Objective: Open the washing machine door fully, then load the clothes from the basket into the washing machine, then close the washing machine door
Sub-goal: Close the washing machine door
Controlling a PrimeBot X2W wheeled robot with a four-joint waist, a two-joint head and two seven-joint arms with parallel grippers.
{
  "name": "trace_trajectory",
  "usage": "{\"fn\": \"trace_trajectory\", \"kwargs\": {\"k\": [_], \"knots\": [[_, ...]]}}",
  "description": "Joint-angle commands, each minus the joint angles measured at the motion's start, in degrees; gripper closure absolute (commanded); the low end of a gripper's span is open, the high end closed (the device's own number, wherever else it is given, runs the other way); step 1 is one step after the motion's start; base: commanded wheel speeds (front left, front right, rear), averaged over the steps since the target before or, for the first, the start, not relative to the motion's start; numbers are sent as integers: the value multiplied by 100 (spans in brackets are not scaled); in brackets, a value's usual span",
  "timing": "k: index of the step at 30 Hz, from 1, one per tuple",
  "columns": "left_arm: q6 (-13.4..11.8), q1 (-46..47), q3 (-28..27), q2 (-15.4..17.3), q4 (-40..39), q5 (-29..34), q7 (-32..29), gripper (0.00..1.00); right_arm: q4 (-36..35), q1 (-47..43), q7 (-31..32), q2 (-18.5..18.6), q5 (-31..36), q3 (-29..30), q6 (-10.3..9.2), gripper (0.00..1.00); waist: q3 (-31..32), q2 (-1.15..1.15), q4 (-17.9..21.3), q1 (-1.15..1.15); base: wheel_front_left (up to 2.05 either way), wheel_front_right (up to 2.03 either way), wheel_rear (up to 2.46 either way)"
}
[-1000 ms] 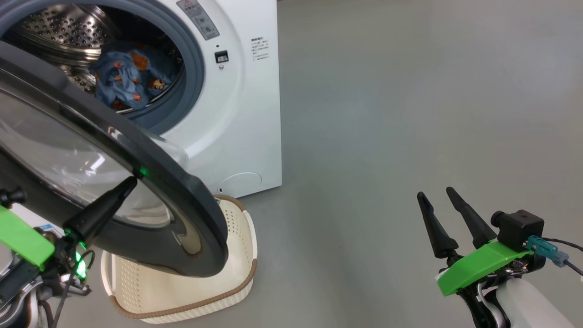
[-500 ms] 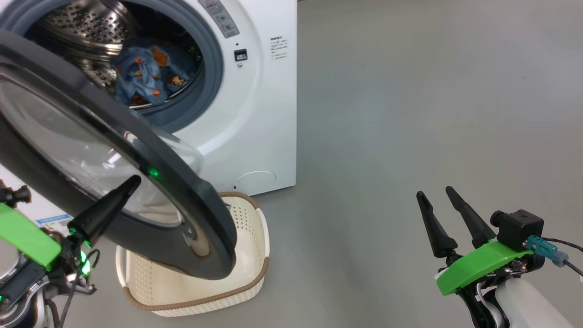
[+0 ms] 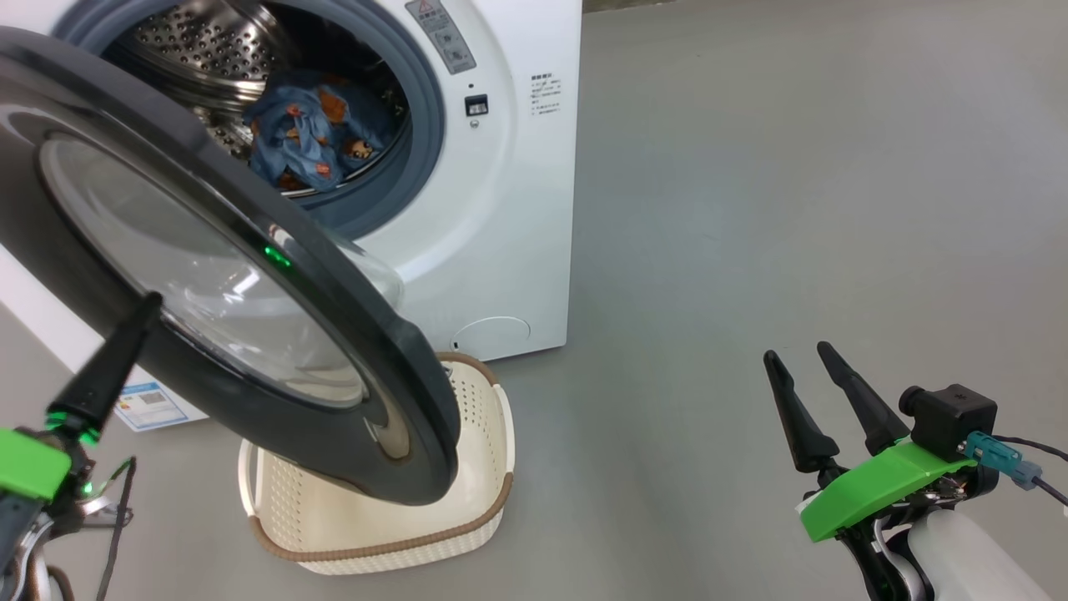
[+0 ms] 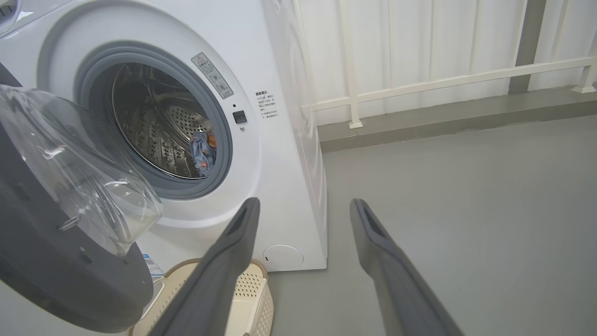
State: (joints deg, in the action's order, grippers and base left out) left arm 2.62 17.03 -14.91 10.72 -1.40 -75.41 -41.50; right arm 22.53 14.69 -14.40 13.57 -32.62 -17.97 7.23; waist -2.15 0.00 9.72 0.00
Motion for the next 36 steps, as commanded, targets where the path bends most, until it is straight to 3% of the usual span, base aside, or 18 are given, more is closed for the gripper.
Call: {"fn": "trace_trajectory", "kwargs": {"k": [1, 6, 14, 17, 25, 36], "knots": [[130, -33, -241, 156, -233, 267, 255, 0, -155, 35, -60, 74, 40, -54, 25, 0, -14, 0, -22, 0, 0, 0, 0], [372, -323, -61, 280, -274, 1495, 1211, 0, -182, 32, -60, 94, 38, -46, 25, 0, -36, 0, -60, 0, 0, 0, 0], [477, -719, 520, 293, -199, 2710, 2659, 0, -237, 31, -60, 128, 30, -49, 25, 0, -46, 0, -67, 0, 0, 0, 0], [483, -802, 664, 247, -119, 2907, 3249, 0, -244, 49, -60, 133, 29, -46, 25, 0, -68, 0, -50, 0, 0, 0, 0], [485, -991, 982, 516, 277, 3844, 4599, 0, -261, 69, -60, 124, 31, 17, 25, 0, -123, 0, -41, 0, 0, 0, 0], [447, -1047, 1175, 575, 901, 4503, 5421, 0, -261, 60, -60, 150, 65, 84, 25, 0, -131, 0, -133, 0, 0, 0, 0]]}}
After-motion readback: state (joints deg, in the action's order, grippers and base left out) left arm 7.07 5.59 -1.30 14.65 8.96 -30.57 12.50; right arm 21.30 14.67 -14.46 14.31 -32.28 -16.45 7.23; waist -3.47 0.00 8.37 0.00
